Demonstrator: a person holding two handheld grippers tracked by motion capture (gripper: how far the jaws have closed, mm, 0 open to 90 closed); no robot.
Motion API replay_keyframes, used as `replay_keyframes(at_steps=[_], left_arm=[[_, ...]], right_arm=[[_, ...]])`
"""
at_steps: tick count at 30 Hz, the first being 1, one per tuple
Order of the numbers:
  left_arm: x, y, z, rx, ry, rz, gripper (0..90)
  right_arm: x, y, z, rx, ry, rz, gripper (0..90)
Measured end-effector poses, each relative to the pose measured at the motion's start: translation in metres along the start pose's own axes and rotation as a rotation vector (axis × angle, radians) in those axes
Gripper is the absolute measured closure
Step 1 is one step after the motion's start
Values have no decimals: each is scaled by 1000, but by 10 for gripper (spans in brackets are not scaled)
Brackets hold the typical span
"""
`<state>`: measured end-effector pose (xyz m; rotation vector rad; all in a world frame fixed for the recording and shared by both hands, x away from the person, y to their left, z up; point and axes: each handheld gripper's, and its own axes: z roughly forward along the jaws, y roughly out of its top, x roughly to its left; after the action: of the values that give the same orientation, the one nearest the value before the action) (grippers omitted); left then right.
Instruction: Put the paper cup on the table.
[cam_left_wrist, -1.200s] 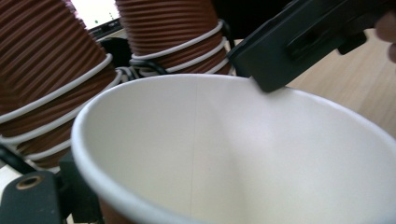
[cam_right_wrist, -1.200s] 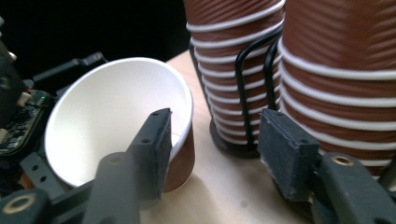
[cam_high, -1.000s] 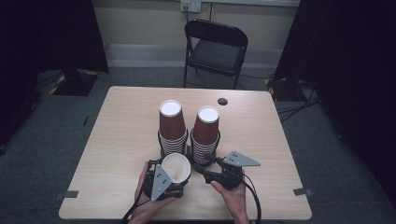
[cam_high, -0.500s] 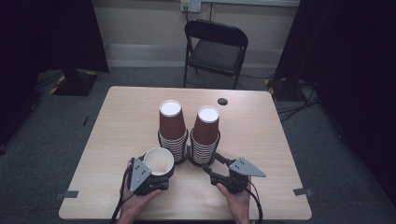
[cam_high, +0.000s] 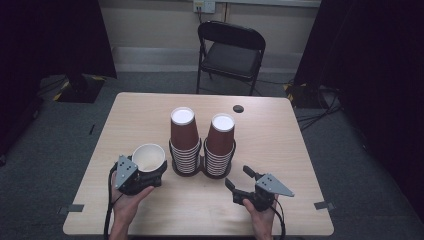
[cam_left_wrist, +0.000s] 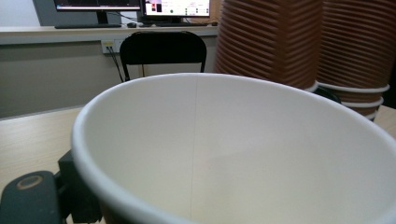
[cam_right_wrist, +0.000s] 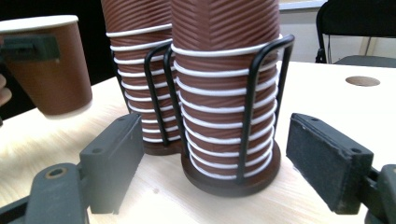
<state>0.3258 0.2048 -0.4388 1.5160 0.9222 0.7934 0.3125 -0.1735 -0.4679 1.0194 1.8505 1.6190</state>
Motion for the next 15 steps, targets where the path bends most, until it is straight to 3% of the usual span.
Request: replay_keyframes(at_steps=[2, 5, 9, 15], left_arm=[[7, 1, 2, 1, 20, -4, 92], [25, 4, 8, 20, 5, -58, 92], [36, 6, 13, 21, 27, -62, 92], [40, 8, 22, 7, 47, -6, 89]], right_arm=[[-2, -2, -3, -9, -9, -4, 160], [-5, -6, -6, -19, -15, -5, 151], [-10, -10, -10, -19, -43, -2, 151], [-16, -15, -13, 2, -91, 1, 151]])
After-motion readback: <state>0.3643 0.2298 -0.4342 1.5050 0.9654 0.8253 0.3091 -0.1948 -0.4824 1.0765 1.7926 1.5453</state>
